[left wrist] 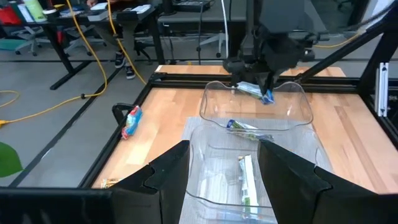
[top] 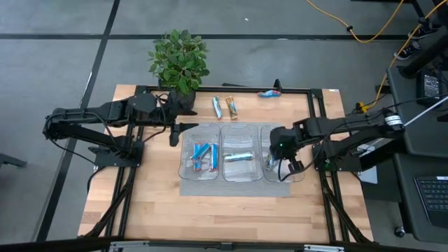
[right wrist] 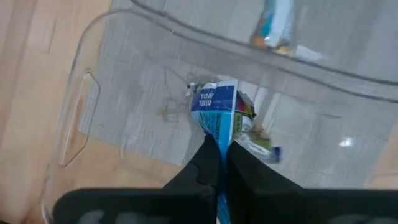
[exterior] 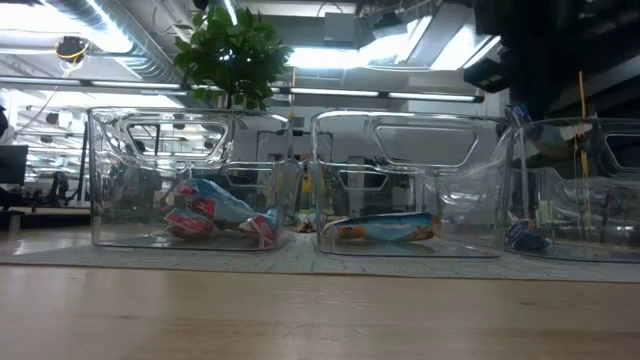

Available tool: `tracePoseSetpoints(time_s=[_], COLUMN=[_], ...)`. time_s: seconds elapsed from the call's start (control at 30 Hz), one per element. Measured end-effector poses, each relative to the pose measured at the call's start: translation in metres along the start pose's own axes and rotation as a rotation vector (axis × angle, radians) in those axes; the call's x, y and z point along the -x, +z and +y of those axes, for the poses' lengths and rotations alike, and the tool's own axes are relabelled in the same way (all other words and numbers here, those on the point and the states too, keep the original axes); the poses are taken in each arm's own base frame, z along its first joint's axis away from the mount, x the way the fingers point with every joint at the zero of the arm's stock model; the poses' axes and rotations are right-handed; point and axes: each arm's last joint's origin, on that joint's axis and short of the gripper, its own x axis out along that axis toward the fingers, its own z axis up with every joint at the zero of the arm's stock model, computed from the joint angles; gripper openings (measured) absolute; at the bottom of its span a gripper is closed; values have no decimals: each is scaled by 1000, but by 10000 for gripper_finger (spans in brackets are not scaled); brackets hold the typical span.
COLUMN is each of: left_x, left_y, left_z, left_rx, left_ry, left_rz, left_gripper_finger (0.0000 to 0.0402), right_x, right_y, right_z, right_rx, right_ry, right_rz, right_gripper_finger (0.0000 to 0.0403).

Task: Pick and place Granola Bars by type
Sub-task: Put the blue granola bar into the right transparent bin

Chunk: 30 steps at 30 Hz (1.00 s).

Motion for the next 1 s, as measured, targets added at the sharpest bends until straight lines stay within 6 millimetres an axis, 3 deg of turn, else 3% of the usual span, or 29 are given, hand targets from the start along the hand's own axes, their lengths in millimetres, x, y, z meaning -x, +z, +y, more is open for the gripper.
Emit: tracePoseSetpoints(time_s=[0.63,1.0], left_x=[0,0], left_y=[0,0], left_z=[0,0], left_rx=[0,15], left_ry=[-3,-3], left_rz=[2,2], left_gripper_finger=[182,182], right_x=[-62,-69], right_y=[-21,-24], right_z=[27,28], right_rx=[47,51], right_ry=[40,40], right_rz=[-11,-20], right_gripper_finger=[13,13])
